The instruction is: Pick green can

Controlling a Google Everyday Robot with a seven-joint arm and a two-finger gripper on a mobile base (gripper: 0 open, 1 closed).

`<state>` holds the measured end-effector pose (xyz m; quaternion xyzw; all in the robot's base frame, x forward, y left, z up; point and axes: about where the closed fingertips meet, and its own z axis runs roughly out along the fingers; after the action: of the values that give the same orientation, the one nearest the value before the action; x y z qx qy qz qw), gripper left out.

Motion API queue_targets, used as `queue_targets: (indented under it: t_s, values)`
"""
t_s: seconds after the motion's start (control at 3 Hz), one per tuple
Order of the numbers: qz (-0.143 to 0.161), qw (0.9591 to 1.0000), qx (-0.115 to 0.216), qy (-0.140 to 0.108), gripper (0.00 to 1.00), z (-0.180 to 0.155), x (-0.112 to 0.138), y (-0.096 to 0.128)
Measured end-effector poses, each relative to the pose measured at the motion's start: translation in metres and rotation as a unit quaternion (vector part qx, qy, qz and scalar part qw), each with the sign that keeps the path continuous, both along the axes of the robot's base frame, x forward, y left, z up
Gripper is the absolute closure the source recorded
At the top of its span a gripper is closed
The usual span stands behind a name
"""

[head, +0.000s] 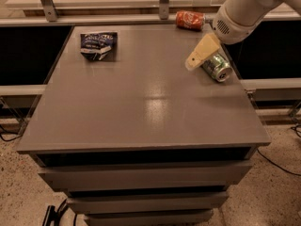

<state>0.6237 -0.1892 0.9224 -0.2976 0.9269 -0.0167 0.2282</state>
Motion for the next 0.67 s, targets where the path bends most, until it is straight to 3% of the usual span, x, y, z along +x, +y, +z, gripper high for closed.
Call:
queue_targets:
  t_s: [0.67]
  values:
    - [-0.090, 0.9958, 0.002, 0.014, 0.00, -0.028, 0.039, 0.026]
